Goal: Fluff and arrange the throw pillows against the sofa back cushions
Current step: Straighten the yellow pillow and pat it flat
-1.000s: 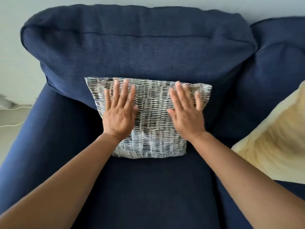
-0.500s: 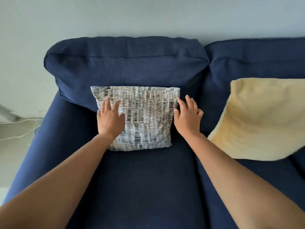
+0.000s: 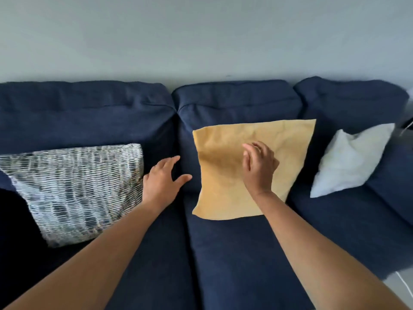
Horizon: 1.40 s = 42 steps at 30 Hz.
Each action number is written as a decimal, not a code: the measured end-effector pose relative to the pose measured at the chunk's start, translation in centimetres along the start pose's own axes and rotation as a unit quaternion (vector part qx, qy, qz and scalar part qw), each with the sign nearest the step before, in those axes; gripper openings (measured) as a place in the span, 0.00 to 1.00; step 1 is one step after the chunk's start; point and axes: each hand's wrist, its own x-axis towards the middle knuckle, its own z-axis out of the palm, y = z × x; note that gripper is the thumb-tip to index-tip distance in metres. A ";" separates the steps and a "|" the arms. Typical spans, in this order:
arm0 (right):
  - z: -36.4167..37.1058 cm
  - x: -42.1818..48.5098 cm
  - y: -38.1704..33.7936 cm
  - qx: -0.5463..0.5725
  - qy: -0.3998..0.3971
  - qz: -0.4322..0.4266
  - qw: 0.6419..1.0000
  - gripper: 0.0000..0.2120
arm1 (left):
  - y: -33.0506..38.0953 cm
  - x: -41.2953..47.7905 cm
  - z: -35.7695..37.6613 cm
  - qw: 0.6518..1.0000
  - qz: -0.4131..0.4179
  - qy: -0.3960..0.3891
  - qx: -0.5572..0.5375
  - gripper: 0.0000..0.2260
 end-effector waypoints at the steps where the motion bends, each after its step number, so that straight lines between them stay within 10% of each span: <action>1: -0.5 1.4 2.2 0.001 -0.002 0.017 1.000 0.11 | 1.7 1.0 0.9 1.000 0.003 0.026 -0.005 0.31; 6: -1.5 7.4 12.0 -0.019 -0.062 0.061 0.996 0.16 | 8.9 5.8 5.2 0.985 0.009 0.171 0.008 0.34; 10: -1.8 11.2 18.9 0.005 -0.077 0.131 0.988 0.31 | 10.6 9.4 7.9 0.936 -0.159 0.208 -0.236 0.41; 14: -1.2 13.9 24.1 0.087 -0.132 0.200 0.967 0.39 | 10.4 10.6 10.4 0.904 -0.211 0.260 -0.266 0.24; 23: 2.2 19.1 26.0 0.204 -0.100 0.219 0.949 0.04 | 11.2 13.1 9.2 0.831 -0.216 0.401 -0.318 0.10; 28: 3.8 21.2 27.9 0.143 -0.123 0.250 0.950 0.10 | 12.7 14.4 9.8 0.867 -0.212 0.360 -0.270 0.12; 42: 4.2 18.6 26.2 0.146 -0.130 0.214 0.957 0.11 | 12.6 15.5 10.2 0.822 -0.236 0.408 -0.319 0.12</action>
